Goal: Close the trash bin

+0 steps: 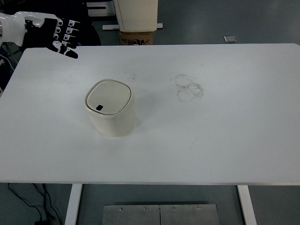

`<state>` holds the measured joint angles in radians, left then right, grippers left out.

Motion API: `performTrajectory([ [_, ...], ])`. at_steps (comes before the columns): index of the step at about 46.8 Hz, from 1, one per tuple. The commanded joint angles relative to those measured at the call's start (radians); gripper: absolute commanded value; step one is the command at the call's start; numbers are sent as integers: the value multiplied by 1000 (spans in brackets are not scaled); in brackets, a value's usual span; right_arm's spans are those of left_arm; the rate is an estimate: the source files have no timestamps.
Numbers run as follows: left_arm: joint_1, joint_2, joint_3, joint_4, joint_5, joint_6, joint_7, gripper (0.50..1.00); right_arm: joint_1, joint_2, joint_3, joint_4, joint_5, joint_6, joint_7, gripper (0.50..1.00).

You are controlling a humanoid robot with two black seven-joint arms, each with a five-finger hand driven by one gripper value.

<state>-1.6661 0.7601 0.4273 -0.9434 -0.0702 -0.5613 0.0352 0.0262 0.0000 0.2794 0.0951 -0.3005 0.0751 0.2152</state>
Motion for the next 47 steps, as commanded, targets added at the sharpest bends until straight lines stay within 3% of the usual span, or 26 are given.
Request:
performTrajectory([
  [1,86,-4,-113,60,0,35,-1,1000,1,0,0,0,0,0,0,991],
  [13,345,-10,-400,110,-2,158,-3,1000,0,0,0,0,0,0,0,991],
  [27,554,-74,-705,268,-10,170,-14,1000,0,0,0,0,0,0,0,991],
  [32,612,-87,-789,302,-25,164,-69,1000,0,0,0,0,0,0,0,991],
  [44,755,-100,-877,318,-37,164,-302,1000,0,0,0,0,0,0,0,991],
  [47,787,-119,-889,330,-52,164,-339,1000,0,0,0,0,0,0,0,991],
])
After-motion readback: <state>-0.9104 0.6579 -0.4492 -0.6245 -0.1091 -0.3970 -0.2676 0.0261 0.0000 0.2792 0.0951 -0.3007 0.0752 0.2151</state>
